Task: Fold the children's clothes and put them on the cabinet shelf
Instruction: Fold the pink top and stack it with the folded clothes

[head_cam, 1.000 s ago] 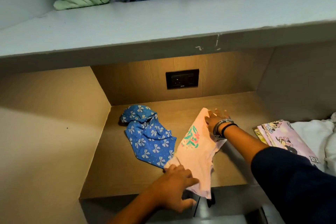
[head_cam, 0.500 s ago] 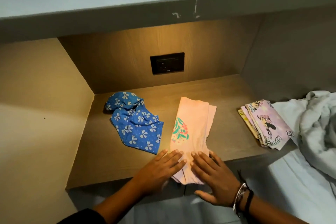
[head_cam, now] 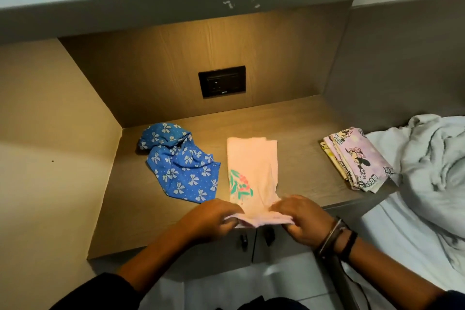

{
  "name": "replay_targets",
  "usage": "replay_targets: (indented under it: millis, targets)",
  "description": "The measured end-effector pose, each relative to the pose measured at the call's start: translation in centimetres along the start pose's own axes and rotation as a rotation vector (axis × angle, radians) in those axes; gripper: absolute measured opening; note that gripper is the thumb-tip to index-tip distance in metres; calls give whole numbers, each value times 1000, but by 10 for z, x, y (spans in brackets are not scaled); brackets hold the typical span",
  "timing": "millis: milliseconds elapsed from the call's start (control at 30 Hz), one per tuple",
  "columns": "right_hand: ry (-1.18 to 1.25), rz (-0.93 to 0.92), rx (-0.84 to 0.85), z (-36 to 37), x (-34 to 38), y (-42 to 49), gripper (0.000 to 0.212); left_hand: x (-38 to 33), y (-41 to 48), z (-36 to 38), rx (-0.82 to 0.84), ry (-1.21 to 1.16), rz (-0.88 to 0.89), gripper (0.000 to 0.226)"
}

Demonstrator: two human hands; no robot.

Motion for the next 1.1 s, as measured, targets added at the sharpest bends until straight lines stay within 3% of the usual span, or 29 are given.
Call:
replay_targets:
  millis: [67,200,333,433,533,667,733,833,900,933,1000,1100]
  targets:
    - [181,90,-11,-25,-5,5,13,3,4,-10,30,-216,-80,17]
    - [417,221,5,-58,-13,31,24,24,22,-28,37,-526,-242,24]
    - [407,313,77,-63,-33,82,12,63,41,-36,1,-822,-441,16]
    - [341,387,117,-58,-53,122,16,95,53,-35,-74,-952,-597,11]
    - [309,436,60,-57,-72,152,12,122,68,-37,-173,-843,-700,20]
    - [363,531,-120,-57,-99,166,17,143,84,-41,-303,-733,-746,7]
    - [291,535,-174,-58,-99,164,8,146,87,-44,-357,-620,-760,27]
    - [-151,394,-334,-70,-76,153,35,132,82,-55,-441,-285,-703,52]
    - [-304,133,-403,-66,-36,143,39,102,76,-66,-514,-2,-488,55]
    - [-329,-17,-350,-54,-19,138,43,86,74,-63,-500,78,-333,57]
    - [-362,-180,-76,-13,-7,123,58,60,65,-34,-310,152,-69,67]
    - [-421,-111,271,23,-30,95,85,57,46,21,59,299,54,94]
Point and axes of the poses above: each hand's wrist, its own y-axis towards the middle knuckle, its own z-axis out of the palm, x = y × z, the point moved 10 cm from there along y, towards the middle knuckle, and after that the axes turned 11 degrees about y, right-handed, at the moved point
